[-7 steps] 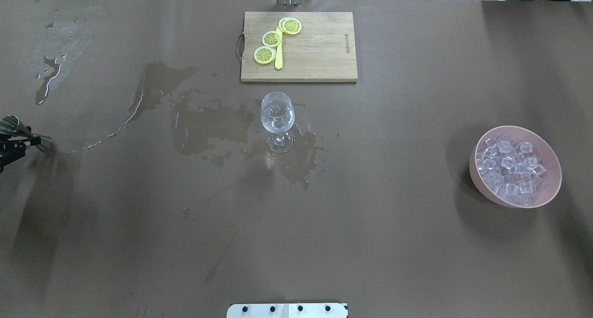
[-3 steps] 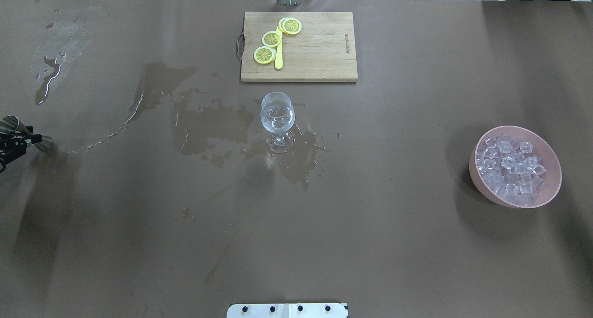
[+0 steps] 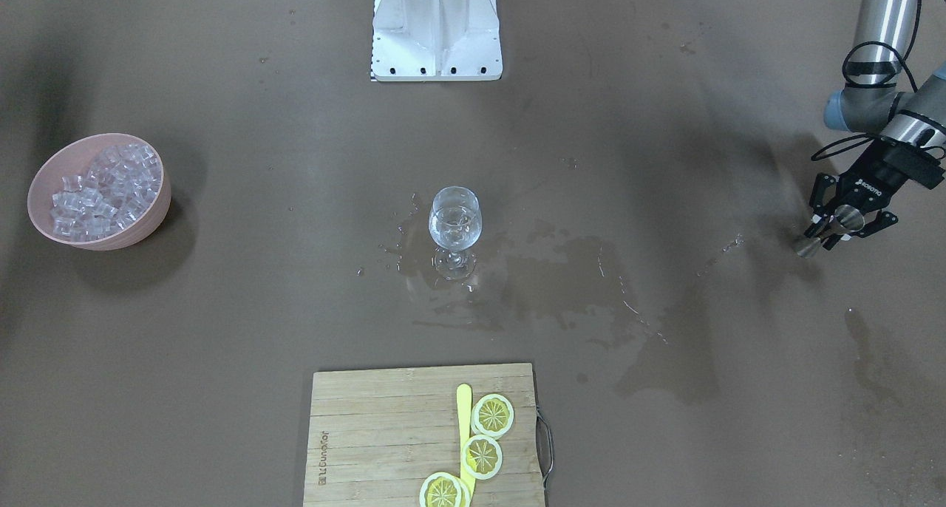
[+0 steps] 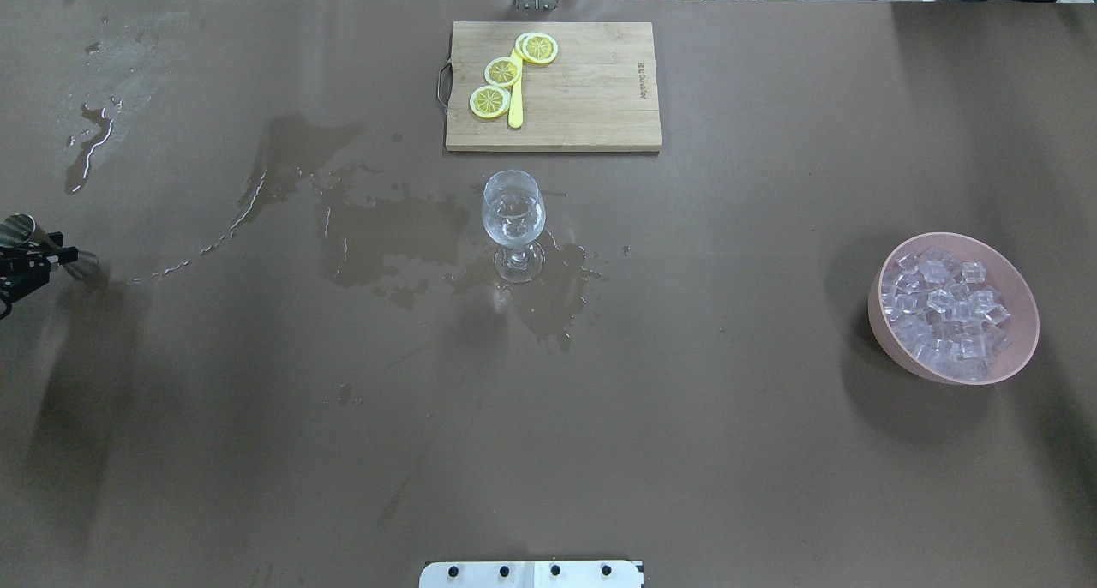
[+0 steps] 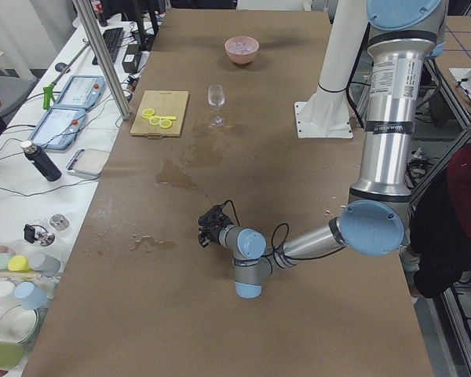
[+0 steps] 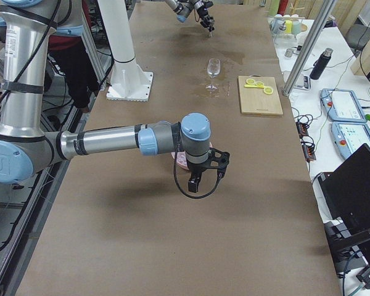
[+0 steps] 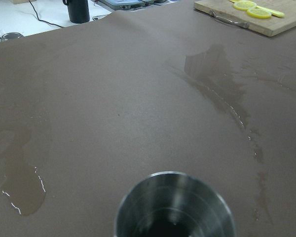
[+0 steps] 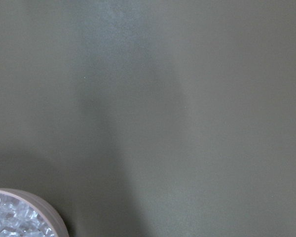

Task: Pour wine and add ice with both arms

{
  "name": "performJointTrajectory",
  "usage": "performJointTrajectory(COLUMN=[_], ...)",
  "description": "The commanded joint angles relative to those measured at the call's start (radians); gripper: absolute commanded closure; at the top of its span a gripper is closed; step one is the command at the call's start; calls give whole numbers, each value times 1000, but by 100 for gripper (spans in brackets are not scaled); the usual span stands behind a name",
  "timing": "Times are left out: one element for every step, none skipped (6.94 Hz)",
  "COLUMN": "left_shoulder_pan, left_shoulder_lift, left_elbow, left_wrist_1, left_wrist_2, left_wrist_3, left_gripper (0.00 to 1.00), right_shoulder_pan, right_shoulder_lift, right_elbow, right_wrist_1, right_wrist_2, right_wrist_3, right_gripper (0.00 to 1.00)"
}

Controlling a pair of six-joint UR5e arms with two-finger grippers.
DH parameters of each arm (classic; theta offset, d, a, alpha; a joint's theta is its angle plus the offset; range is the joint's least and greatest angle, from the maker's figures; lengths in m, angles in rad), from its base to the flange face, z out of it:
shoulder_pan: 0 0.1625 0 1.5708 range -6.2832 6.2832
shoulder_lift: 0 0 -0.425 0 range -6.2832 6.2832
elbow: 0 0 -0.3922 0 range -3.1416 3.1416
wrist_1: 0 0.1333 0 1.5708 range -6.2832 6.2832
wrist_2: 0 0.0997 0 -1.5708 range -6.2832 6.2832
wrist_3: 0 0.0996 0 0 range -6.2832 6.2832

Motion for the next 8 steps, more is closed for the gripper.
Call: performJointTrajectory(left_shoulder_pan=[0,0,0,0,0,0,0,0], left_shoulder_lift=[0,0,0,0,0,0,0,0], left_elbow=[1,0,0,0,0,0,0,0], left_wrist_1=[0,0,0,0,0,-2,0,0], left_wrist_2=[0,0,0,0,0,0,0,0], left_wrist_3=[0,0,0,0,0,0,-2,-2], left_gripper=[60,62,63,64,65,66,68,69], right_shoulder_pan=[0,2,2,4,4,5,5,5], right_shoulder_lift=[-3,-3,-3,-3,-9,-9,-9,-9], right_elbow=[0,0,2,5,9,11,11,11], right_wrist_1=[0,0,0,0,0,2,2,2], right_wrist_2=[0,0,0,0,1,0,0,1], right_wrist_3=[0,0,0,0,-2,-2,-3,-3], right_gripper=[0,0,0,0,0,0,0,0])
